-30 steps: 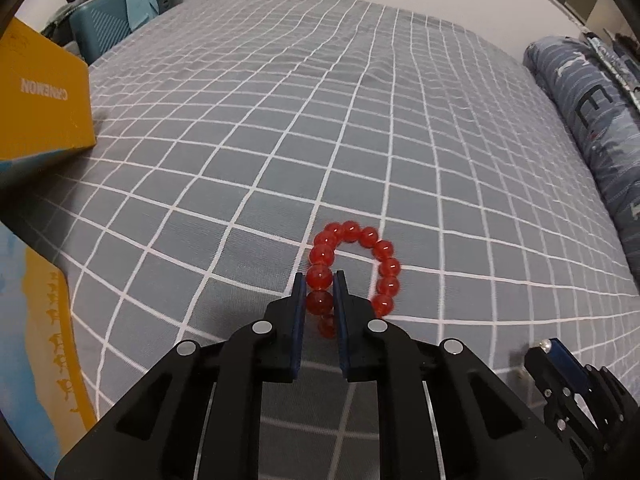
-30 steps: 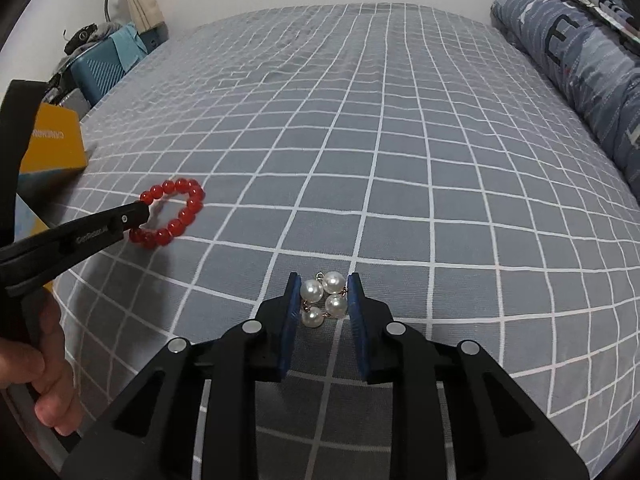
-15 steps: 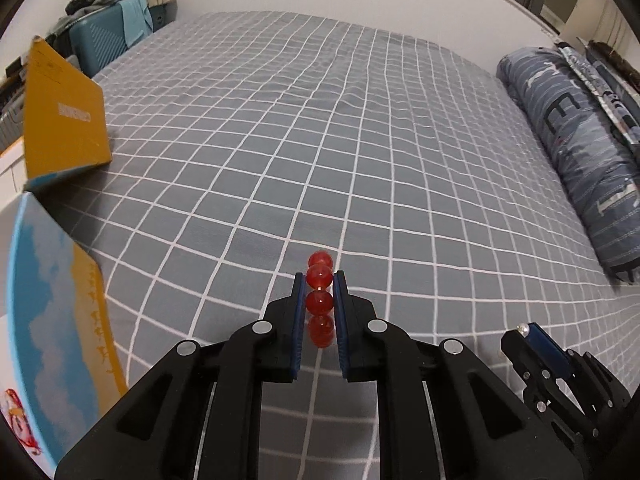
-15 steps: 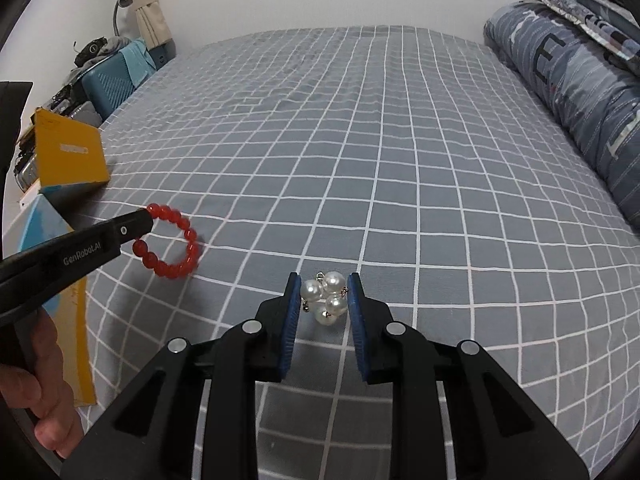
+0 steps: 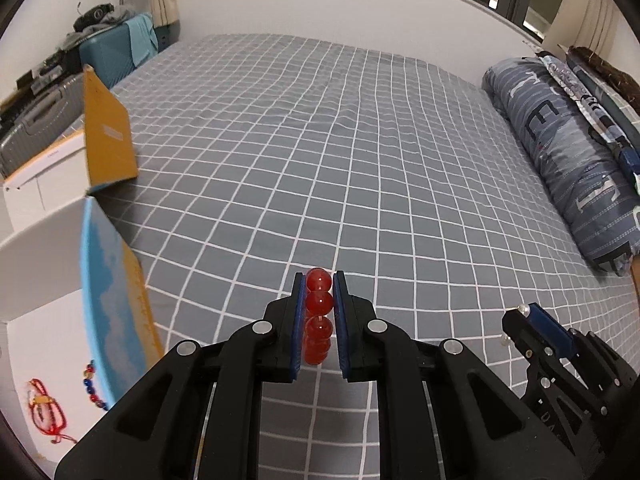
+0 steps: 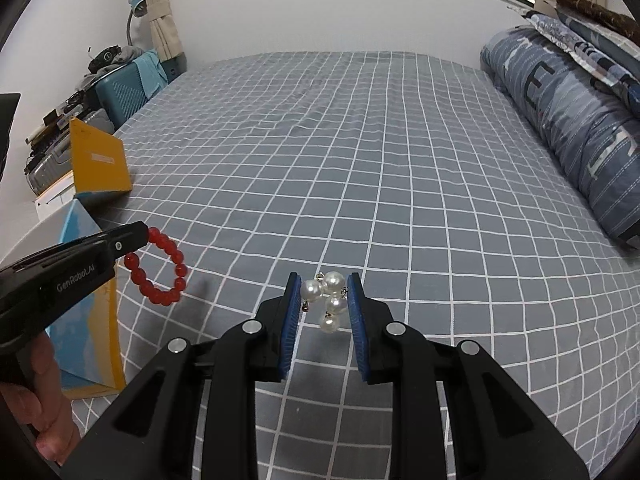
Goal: Organize jewelry
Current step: 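Carry the red bead bracelet and pearl earrings over the white box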
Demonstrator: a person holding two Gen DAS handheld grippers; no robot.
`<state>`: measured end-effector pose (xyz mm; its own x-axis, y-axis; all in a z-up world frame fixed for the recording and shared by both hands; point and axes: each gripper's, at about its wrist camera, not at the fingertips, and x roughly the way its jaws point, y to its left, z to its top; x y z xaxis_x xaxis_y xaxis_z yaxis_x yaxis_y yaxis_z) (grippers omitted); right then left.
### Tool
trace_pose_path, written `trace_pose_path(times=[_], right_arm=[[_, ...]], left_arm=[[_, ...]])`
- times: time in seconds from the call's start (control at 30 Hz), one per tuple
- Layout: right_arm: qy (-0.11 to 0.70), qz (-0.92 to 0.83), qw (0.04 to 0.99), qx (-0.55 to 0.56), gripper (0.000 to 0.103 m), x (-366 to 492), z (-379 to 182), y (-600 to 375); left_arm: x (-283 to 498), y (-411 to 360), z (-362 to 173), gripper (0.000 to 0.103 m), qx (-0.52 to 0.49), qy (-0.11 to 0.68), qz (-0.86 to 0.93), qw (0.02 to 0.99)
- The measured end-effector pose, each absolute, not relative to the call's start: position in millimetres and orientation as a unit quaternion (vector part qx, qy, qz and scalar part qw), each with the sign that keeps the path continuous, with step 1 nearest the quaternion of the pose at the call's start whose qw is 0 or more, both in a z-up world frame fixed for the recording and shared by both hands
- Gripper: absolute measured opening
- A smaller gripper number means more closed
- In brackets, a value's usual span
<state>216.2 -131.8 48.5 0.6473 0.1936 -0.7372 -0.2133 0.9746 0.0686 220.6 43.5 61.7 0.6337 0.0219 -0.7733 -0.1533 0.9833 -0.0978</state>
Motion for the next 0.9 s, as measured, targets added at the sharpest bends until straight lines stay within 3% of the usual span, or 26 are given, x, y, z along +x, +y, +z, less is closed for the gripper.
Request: trace_pose_path(times=[0.47,0.9], right_arm=[[0.385,0.123,0.915,-0.016,0.023,185,83,-110],[0.358,0.193,0.913,-0.024,0.023,154,114,-34]], left_arm=[[172,53,104,0.013,-0.046,0.396,0.076,0.914],[102,110,131,0.013,-0.061,0.367,0.119,0.921]])
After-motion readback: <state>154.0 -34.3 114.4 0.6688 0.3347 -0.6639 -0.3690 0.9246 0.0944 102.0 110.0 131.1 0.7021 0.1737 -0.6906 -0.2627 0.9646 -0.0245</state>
